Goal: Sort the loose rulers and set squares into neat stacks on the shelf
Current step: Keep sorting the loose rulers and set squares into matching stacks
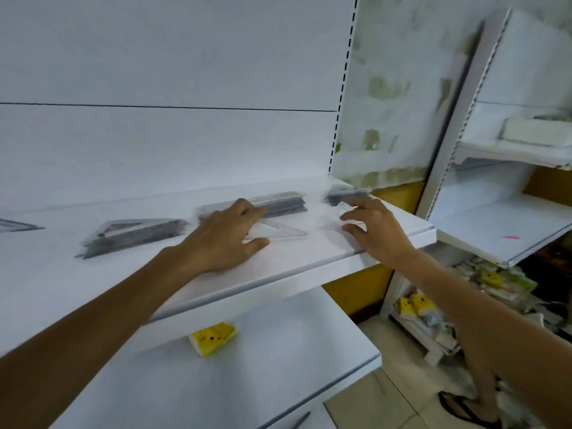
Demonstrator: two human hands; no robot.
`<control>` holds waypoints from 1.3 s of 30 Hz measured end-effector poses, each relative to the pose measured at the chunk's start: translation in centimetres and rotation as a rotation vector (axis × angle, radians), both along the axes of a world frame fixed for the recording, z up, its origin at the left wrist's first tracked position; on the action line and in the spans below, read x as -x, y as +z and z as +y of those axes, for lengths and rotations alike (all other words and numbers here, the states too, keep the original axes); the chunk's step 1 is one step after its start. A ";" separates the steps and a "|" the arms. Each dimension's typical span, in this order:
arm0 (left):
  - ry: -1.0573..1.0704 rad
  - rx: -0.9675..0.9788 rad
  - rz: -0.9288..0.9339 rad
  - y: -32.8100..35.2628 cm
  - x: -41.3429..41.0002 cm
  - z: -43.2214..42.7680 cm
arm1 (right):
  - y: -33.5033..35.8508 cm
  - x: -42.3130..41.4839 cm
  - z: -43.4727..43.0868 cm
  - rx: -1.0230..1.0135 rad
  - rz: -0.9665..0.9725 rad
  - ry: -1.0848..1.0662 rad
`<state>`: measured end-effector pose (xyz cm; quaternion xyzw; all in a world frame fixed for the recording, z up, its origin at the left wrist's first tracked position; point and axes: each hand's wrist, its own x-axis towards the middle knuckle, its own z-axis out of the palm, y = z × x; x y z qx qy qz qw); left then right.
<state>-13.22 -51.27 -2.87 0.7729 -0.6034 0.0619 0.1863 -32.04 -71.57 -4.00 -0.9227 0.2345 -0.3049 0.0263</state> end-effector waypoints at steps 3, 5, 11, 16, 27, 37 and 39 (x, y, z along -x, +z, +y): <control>0.006 -0.009 0.040 0.0 0.5 -2.5 | 0.6 0.3 -2.8 0.006 -0.003 0.006; -0.002 -0.025 0.073 -0.3 1.0 -3.9 | 0.9 0.1 -4.6 -0.011 -0.039 -0.001; 0.055 0.016 0.105 -0.8 2.2 -7.8 | 0.8 -1.2 -10.3 -0.019 -0.051 0.084; 0.154 0.050 0.126 -1.7 3.8 -11.3 | 1.1 -2.2 -14.8 -0.053 -0.037 0.218; 0.324 0.099 0.120 -2.8 5.4 -12.2 | 0.6 -6.3 -18.8 -0.296 -0.038 0.311; 0.365 0.149 0.127 -2.6 6.0 -11.4 | 0.2 -6.7 -19.0 -0.455 -0.018 0.323; 0.361 0.171 0.135 -2.5 5.8 -10.6 | 0.4 -6.8 -18.4 -0.422 -0.049 0.304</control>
